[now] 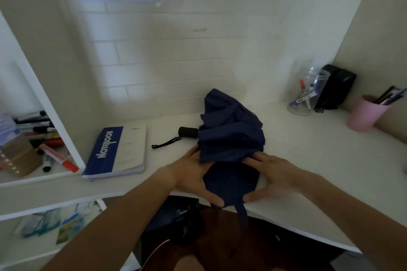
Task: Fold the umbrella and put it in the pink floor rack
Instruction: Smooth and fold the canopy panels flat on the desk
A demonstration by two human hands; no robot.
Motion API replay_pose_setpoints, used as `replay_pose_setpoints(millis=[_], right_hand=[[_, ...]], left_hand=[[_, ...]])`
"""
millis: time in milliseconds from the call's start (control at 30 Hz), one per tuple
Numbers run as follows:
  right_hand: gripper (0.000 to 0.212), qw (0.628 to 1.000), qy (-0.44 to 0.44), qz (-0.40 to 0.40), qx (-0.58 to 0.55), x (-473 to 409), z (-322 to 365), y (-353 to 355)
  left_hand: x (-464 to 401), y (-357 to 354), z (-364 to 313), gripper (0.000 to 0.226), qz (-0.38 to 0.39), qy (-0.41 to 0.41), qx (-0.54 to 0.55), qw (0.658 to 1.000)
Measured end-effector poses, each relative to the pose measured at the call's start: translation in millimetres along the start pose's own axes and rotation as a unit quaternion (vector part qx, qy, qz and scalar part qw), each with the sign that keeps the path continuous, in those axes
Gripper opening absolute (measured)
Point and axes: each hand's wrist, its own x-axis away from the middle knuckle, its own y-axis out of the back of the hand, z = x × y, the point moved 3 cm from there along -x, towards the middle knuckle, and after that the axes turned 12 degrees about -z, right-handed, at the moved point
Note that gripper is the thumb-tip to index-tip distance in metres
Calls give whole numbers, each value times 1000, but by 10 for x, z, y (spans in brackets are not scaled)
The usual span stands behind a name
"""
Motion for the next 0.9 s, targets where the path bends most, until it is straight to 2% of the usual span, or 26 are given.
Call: replay_pose_setpoints(millis=[100, 167, 233, 300, 400, 433, 500, 600, 700, 733, 800, 867, 900], right_hand=[[104, 987, -35, -16, -154, -161, 97, 260], [99, 975, -66, -63, -202, -322, 42, 438], [93, 966, -102, -119, -208, -544, -59, 536], [81, 964, -141, -138, -179, -784, -170, 521], [73, 979, -176, -49, -89, -1060, -265, 355], [73, 982, -174, -34, -70, -1098, -260, 332], [72, 984, -161, -58, -57, -1087, -216, 399], [72, 974, -133, -153, -96, -876, -125, 567], [65, 952, -61, -278, -111, -495, 40, 556], [63, 954, -18, -279, -112, -367, 103, 471], [69, 977, 38, -180, -104, -158, 195, 211], [77, 995, 40, -62, -69, 12, 162, -64], [77, 996, 28, -38, -71, 72, 97, -147]], left_hand=[[16, -49, 126, 131, 15, 33, 1, 999], [-4, -33, 132, 121, -1, 49, 21, 999], [-16, 28, 148, 107, -54, 55, 23, 997], [1, 85, 167, 97, -135, 46, 4, 990], [40, 104, 116, 86, -226, 12, -35, 973], [48, 85, 86, 85, -226, 1, -49, 973], [70, 1, 57, 89, -181, -7, -68, 981], [121, -148, 121, 99, -114, -3, -83, 990], [132, -220, 155, 104, -100, -3, -85, 991], [131, -236, 157, 106, -93, -3, -86, 992], [132, -241, 175, 111, -84, -4, -98, 992], [163, -218, 214, 118, -64, -7, -106, 992], [192, -197, 240, 121, -54, -11, -111, 992]])
